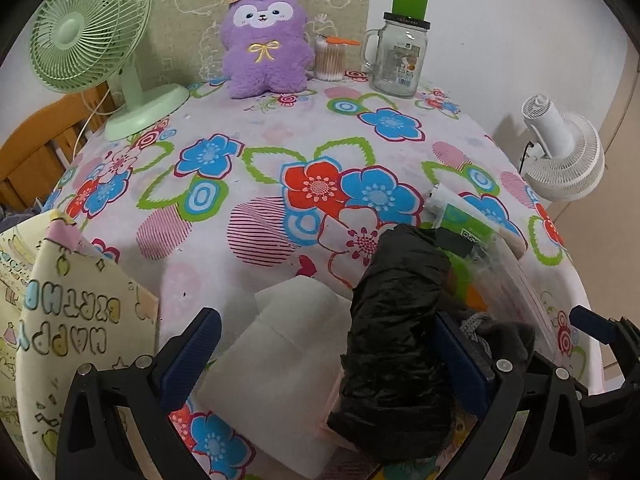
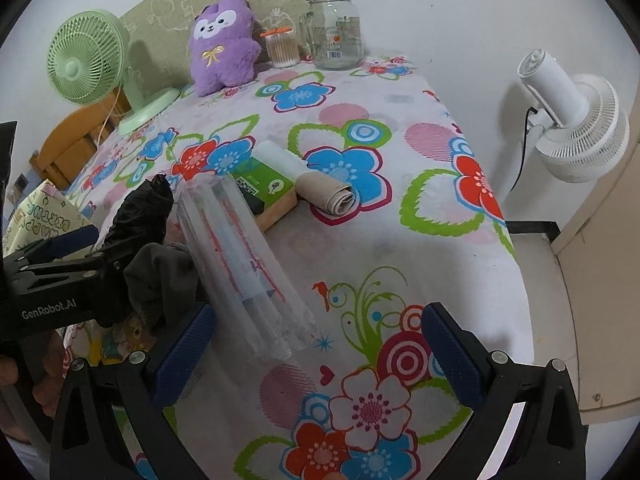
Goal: Organize soft objects
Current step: 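Grasp the clear plastic bag of tubes with the right gripper while the left holds the bundle, then carry the black bundle and clear bag with both grippers over the cardboard box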
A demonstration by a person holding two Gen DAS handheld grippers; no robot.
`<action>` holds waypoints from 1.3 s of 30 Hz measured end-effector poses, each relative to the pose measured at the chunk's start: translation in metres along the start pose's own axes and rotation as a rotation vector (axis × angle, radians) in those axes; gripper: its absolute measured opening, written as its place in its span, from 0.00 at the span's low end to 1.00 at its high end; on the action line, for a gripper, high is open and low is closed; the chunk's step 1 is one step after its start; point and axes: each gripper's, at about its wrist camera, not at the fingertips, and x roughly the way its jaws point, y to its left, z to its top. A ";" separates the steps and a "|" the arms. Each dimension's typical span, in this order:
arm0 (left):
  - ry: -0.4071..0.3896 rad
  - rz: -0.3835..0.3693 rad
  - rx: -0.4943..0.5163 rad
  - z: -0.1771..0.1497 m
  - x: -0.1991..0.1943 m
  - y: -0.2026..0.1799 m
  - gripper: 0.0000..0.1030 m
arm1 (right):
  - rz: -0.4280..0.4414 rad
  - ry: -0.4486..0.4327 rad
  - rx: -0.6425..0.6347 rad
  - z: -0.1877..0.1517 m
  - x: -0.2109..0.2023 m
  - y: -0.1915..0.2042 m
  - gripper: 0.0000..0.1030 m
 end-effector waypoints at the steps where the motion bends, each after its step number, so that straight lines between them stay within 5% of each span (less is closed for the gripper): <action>1: 0.005 0.006 0.009 0.000 0.002 -0.002 1.00 | 0.000 0.002 0.000 0.000 0.001 0.000 1.00; 3: 0.009 0.031 0.041 -0.001 0.005 -0.008 0.99 | 0.001 0.003 -0.001 0.001 0.003 0.000 1.00; 11: -0.020 0.016 0.063 0.000 -0.001 -0.009 0.67 | 0.023 -0.003 0.000 0.001 0.008 -0.002 0.99; 13: -0.026 0.019 0.051 0.002 -0.004 -0.005 0.53 | 0.019 0.000 -0.001 0.001 0.009 -0.001 0.88; 16: -0.029 0.020 0.035 0.004 -0.006 -0.001 0.45 | 0.015 -0.004 -0.038 0.003 0.007 0.003 0.63; 21: -0.035 0.033 0.039 0.003 -0.009 -0.001 0.41 | 0.021 0.003 -0.056 0.003 0.006 0.008 0.45; 39: -0.100 0.028 0.022 0.004 -0.041 0.008 0.40 | 0.032 -0.076 -0.015 0.005 -0.025 0.009 0.42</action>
